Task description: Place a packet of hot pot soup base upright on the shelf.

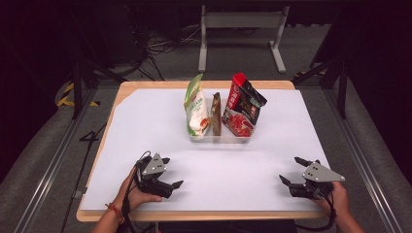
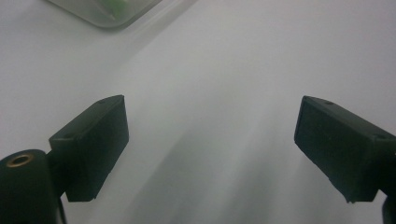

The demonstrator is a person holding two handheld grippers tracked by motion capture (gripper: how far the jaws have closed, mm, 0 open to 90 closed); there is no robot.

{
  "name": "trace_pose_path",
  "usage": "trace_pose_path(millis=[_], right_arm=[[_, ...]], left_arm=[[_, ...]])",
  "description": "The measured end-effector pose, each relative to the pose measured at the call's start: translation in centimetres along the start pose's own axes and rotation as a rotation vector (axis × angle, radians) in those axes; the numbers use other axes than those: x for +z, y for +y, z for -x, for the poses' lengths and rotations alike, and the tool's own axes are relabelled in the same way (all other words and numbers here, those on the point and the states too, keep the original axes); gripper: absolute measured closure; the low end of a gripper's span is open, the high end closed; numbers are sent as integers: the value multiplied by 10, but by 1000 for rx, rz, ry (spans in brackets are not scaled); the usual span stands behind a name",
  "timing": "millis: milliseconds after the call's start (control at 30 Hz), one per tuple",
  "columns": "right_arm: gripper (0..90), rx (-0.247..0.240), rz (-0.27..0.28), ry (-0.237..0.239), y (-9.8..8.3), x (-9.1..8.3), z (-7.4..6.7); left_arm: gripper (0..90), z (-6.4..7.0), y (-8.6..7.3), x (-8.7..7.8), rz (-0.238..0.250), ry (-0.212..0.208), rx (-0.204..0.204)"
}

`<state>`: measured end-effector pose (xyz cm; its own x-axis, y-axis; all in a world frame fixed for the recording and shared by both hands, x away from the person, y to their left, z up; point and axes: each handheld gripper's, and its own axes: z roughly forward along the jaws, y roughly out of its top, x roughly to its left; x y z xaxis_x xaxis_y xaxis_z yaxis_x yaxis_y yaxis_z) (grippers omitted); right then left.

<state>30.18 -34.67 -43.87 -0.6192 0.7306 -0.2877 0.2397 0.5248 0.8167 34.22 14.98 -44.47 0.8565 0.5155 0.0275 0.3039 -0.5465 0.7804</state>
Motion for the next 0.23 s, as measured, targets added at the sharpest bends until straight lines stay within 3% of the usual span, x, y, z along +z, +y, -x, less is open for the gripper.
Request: trace_pose_path(millis=[233], right_arm=[[196,15,2,1,1,2,1]], left_arm=[[108,0,-1,-2,2,4,-9]])
